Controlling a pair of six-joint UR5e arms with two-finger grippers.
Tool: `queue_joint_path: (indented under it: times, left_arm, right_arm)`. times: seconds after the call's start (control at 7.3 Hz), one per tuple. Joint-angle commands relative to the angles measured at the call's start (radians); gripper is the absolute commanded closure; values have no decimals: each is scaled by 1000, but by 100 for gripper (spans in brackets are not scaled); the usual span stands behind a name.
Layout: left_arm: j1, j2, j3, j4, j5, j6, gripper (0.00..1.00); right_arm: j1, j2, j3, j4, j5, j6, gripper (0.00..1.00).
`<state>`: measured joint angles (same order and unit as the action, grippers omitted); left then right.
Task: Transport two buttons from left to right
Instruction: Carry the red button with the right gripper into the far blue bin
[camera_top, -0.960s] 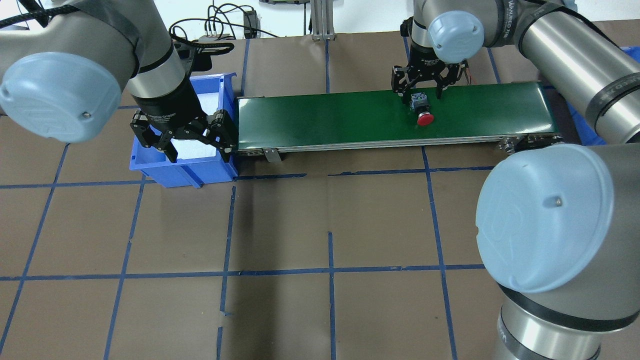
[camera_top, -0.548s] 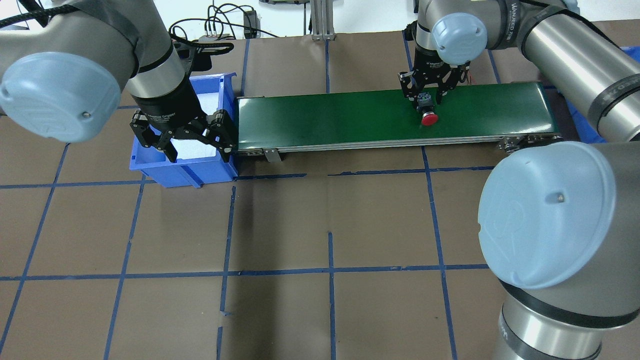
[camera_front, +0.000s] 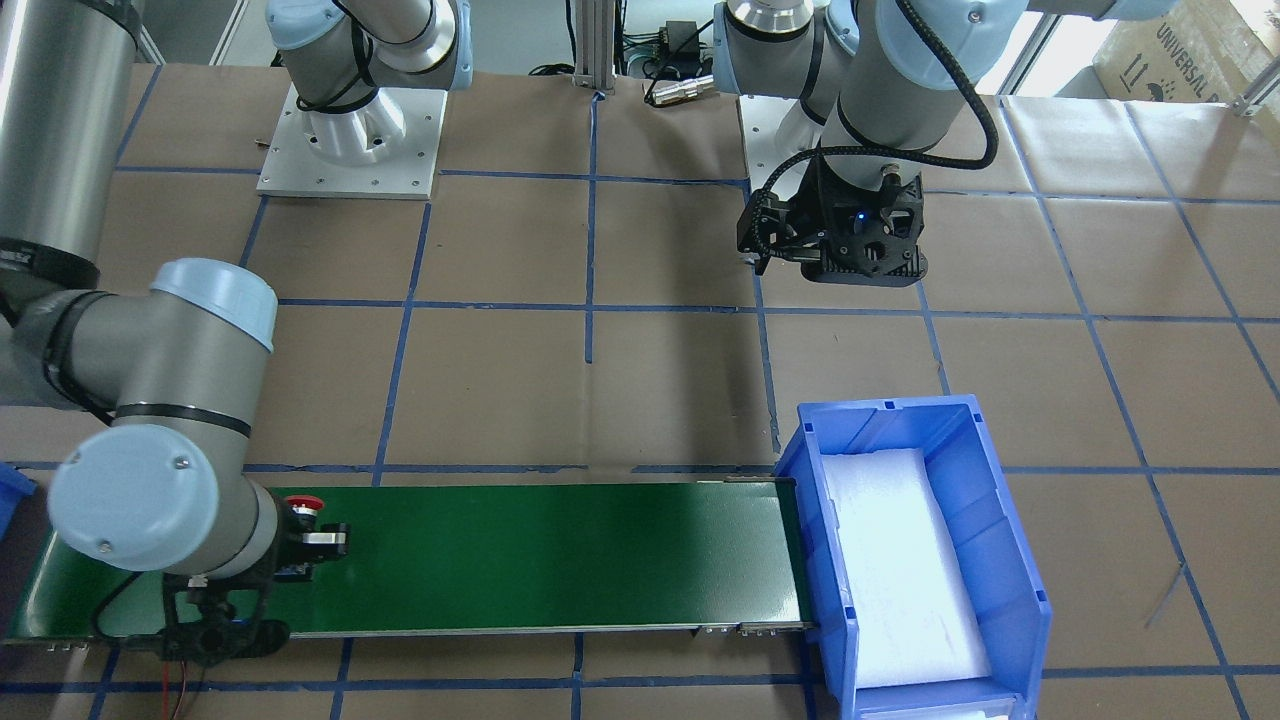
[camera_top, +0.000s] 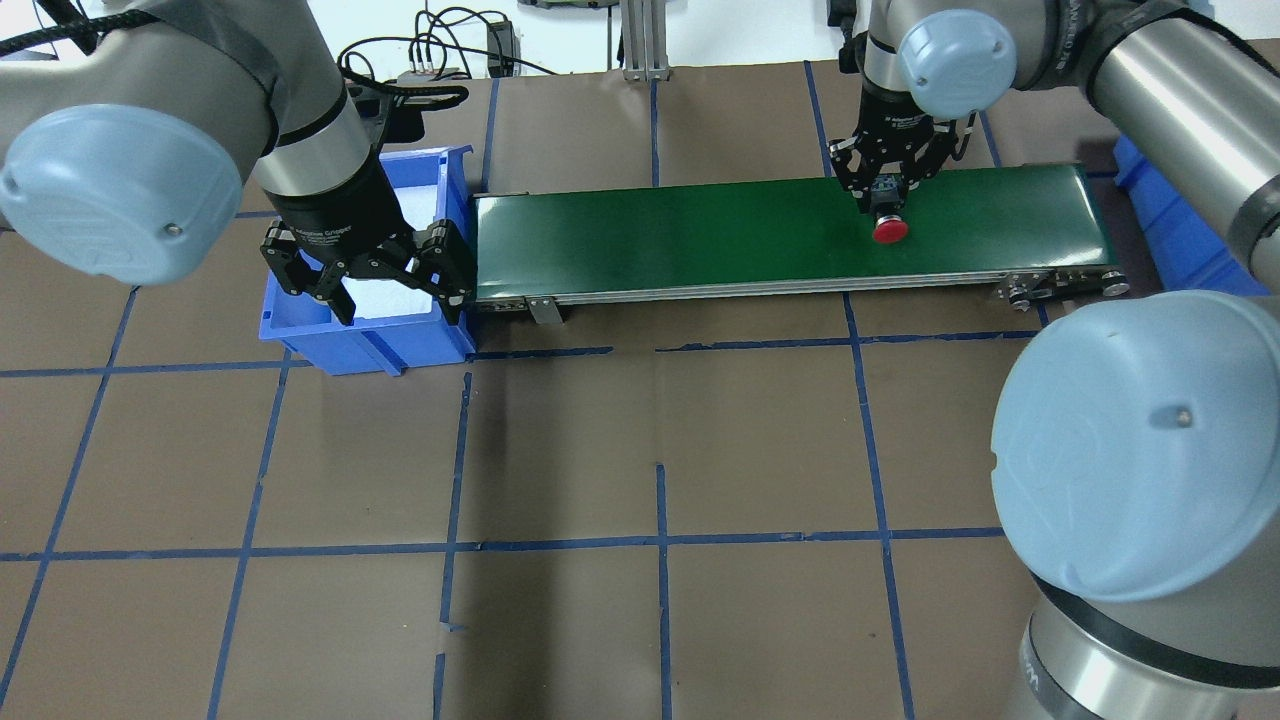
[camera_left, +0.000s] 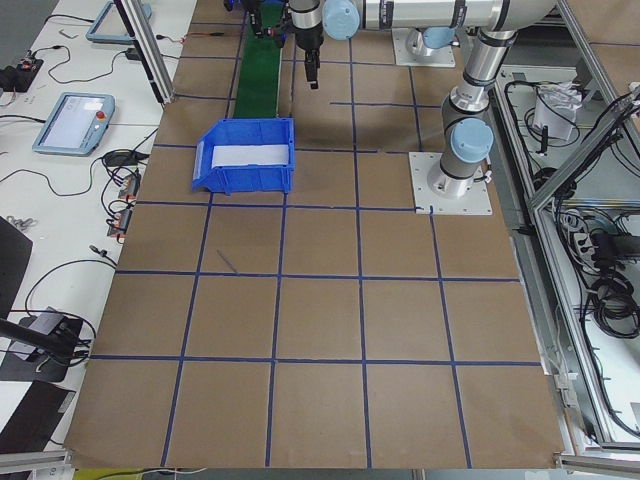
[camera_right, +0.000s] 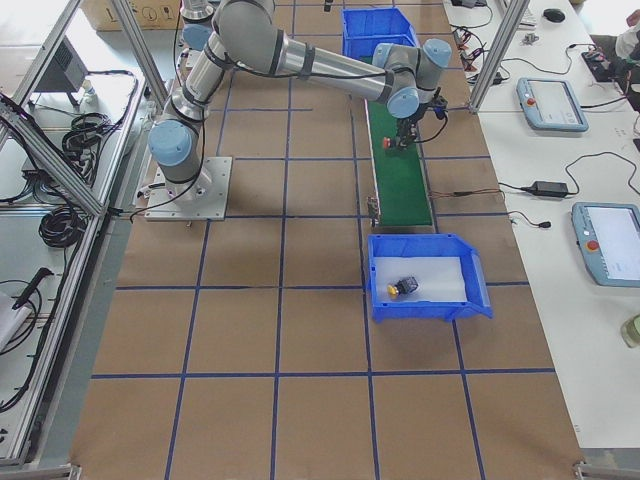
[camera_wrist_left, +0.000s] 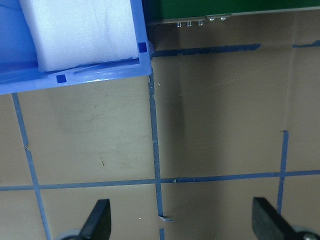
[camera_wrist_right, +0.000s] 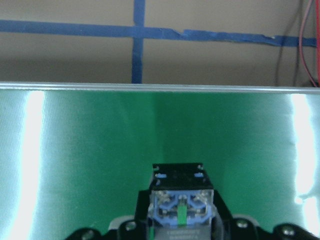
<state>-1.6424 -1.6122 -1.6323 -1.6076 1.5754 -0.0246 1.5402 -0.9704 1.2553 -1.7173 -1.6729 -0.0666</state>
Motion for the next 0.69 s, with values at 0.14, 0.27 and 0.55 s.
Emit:
queue_joint_path:
  times: [0.14, 0.27, 0.55]
  left_arm:
    - [1, 1, -1, 0, 0, 2, 0]
    - [1, 1, -1, 0, 0, 2, 0]
    - [1, 1, 0, 0, 2, 5, 0]
  right_arm:
    - [-171, -129, 4, 88, -11, -115, 70]
    - [-234, -149, 7, 117, -11, -166, 70]
    - [-310, -154, 7, 127, -10, -193, 69]
